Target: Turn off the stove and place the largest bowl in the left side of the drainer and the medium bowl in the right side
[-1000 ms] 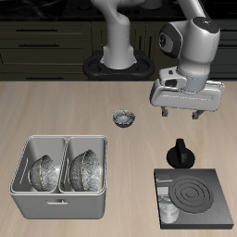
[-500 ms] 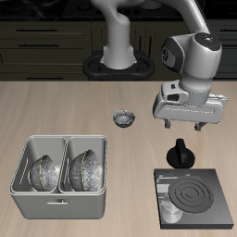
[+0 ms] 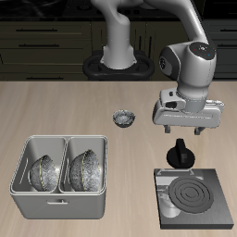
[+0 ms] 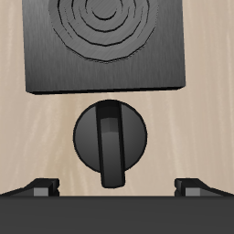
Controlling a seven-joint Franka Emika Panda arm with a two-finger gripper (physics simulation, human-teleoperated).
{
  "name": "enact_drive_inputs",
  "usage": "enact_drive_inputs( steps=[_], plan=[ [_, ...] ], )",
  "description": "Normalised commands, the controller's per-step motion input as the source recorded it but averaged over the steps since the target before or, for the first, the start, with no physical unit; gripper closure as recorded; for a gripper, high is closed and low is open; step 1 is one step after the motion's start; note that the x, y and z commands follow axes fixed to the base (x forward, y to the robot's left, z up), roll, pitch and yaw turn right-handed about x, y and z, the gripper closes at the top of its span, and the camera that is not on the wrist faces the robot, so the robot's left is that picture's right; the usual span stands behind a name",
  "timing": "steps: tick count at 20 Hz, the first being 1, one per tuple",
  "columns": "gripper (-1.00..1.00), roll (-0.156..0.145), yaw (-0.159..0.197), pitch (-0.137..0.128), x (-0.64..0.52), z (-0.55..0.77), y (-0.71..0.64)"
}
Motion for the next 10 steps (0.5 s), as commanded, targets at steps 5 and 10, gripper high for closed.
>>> enact_drive_inputs(
  steps=[5,10],
  plan=[
    [-1.00,-0.006,0.013,0.031,0.07,-0.21,-0.05],
    [-1.00,0.016,0.013,0.047,0.00,-0.33,0.09]
  ],
)
